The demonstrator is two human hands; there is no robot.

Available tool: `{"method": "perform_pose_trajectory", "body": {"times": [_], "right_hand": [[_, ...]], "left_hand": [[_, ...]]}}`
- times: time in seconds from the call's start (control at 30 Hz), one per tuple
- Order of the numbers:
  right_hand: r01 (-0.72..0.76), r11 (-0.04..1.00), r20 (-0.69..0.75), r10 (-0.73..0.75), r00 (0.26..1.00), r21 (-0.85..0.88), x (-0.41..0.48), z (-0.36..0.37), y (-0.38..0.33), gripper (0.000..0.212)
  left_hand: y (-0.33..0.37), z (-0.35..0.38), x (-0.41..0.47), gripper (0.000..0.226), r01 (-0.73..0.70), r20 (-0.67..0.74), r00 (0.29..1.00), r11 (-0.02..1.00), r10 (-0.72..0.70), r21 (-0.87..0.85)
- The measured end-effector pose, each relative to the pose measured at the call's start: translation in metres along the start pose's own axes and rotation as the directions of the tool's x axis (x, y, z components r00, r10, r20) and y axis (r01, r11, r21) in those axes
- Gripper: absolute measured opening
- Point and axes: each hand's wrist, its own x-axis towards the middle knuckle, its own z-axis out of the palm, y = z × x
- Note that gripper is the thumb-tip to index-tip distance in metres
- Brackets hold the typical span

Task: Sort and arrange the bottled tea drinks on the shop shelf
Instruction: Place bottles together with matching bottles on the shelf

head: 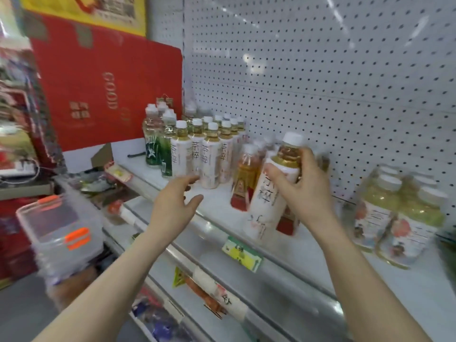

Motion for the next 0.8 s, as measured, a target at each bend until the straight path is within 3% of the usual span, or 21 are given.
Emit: {"method": "perform_pose_trajectory", "body": {"times": [0.17,0.3,0.4,0.57,0.67,0.8], "right_hand": [[-0.027,0.998,0.080,0.023,0.997,0.058,0.037,0.101,-0.023,0.045],[-0.045,0.999,0.158,0.043,0.986,0.007,0.076,0.155,-0.027,0.046],[-0.056,0.996,0.215,0.068,0.974,-0.063,0.100,0.187,-0.021,0.059],[-0.036,0.996,0.223,0.055,0.973,-0.085,0.113,0.211,-0.009,0.059],[-0.016,0.977,0.243,0.068,0.968,-0.211,0.117,0.209,-0.007,0.074],[-0.010,0.962,0.251,0.081,0.965,-0.272,0.122,0.209,-0.006,0.059]], "left_hand": [[-0.060,-0.035,0.052,0.052,0.017,0.001,1.000,0.999,-0.017,0.042],[-0.087,-0.041,0.094,0.059,0.006,0.002,1.000,0.999,-0.006,0.050],[-0.096,-0.034,0.130,0.063,-0.009,0.005,1.000,0.999,0.009,0.052],[-0.098,-0.016,0.175,0.075,-0.060,-0.012,0.998,0.998,0.060,-0.021],[-0.104,-0.006,0.187,0.075,-0.082,0.025,0.996,0.996,0.082,-0.025],[-0.116,-0.001,0.192,0.075,-0.115,0.005,0.993,0.993,0.115,0.003]]}}
